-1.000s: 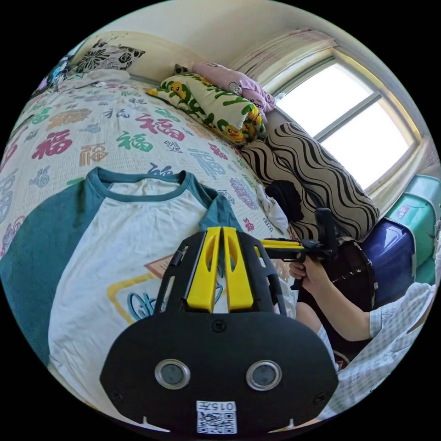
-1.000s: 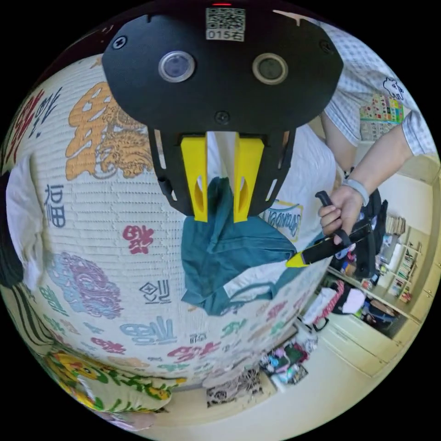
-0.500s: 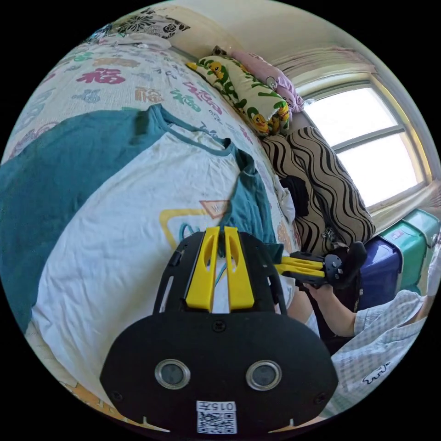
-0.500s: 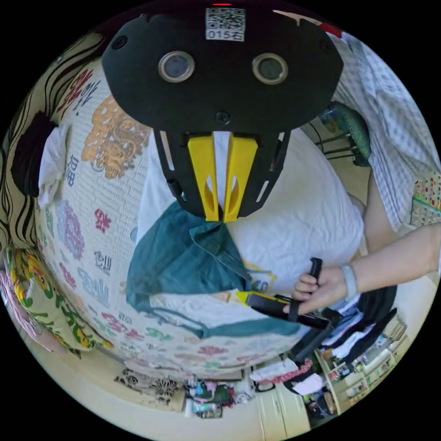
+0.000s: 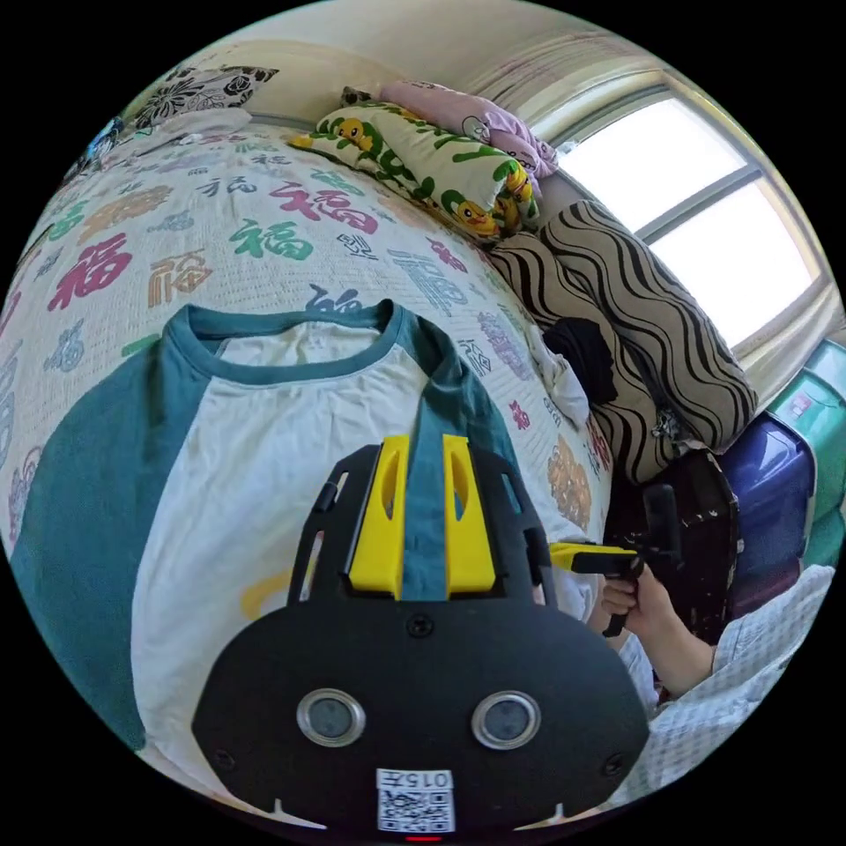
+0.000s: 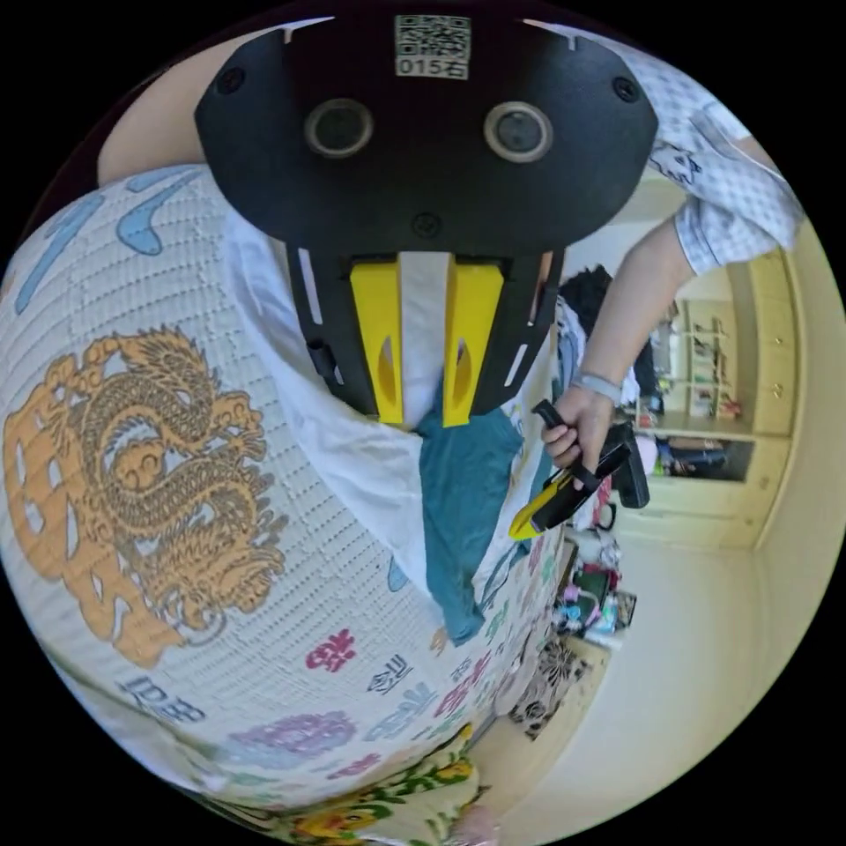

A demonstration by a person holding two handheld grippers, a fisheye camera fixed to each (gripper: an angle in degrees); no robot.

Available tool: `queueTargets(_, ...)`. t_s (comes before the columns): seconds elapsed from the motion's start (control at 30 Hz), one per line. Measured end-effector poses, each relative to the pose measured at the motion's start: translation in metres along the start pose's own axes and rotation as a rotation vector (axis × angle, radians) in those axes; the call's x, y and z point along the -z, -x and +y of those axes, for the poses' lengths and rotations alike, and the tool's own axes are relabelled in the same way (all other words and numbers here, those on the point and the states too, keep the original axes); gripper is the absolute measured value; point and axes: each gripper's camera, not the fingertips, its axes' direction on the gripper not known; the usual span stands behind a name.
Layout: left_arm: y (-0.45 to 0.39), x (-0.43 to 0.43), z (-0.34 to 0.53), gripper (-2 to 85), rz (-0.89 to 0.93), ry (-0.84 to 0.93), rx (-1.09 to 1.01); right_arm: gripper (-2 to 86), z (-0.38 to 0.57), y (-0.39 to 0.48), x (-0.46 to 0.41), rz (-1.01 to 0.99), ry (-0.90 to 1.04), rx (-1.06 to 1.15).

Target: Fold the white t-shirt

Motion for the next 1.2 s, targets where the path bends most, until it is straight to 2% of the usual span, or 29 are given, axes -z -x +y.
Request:
queueTargets(0.17, 0.003, -0.022, -0.041, 8.9, 0.05, 0.021, 0.065, 4.4, -0.019, -0.027, -0.015, -0.158, -0.088, -0.171)
queueTargets(0.23, 0.003, -0.029, -0.05, 2.8, 0.082, 0.047, 0.082, 1.9, -0.022, -0.033, -0.017, -0.209, -0.167, -0.171)
queueTargets(0.33, 0.01, -0.016, -0.048, 0.7, 0.035, 0.007, 0.127, 0.8, -0.022, -0.039, -0.02, -0.162, -0.214, -0.177)
queueTargets(0.57, 0.02, 0.011, -0.024, 3.1, 0.145, 0.002, 0.171, -0.2, -0.024, -0.045, -0.049, -0.175, -0.234, -0.139)
queueTargets(0.67, 0.01, 0.05, 0.0, 5.6, 0.205, -0.06, 0.113, -0.4, -0.024, -0.031, -0.052, -0.084, -0.249, -0.057)
queueTargets(0.77, -0.006, 0.086, 0.04, 6.0, 0.247, 0.004, 0.052, -0.4, -0.027, -0.016, -0.061, -0.027, -0.271, 0.04)
queueTargets(0.9, -0.031, 0.127, 0.113, 6.0, 0.1, 0.086, -0.009, -0.4, -0.048, 0.008, -0.11, 0.031, -0.153, 0.173)
queueTargets(1.0, -0.037, 0.137, 0.153, 2.8, -0.096, 0.167, -0.029, -0.5, -0.062, 0.02, -0.155, 0.166, -0.073, 0.22)
queueTargets(1.03, -0.04, 0.146, 0.165, 1.4, -0.139, 0.144, -0.047, -0.5, -0.067, 0.021, -0.176, 0.242, -0.014, 0.219)
queueTargets(1.2, -0.048, 0.182, 0.194, 2.4, -0.209, 0.149, -0.012, -0.5, -0.074, 0.034, -0.221, 0.352, 0.081, 0.266)
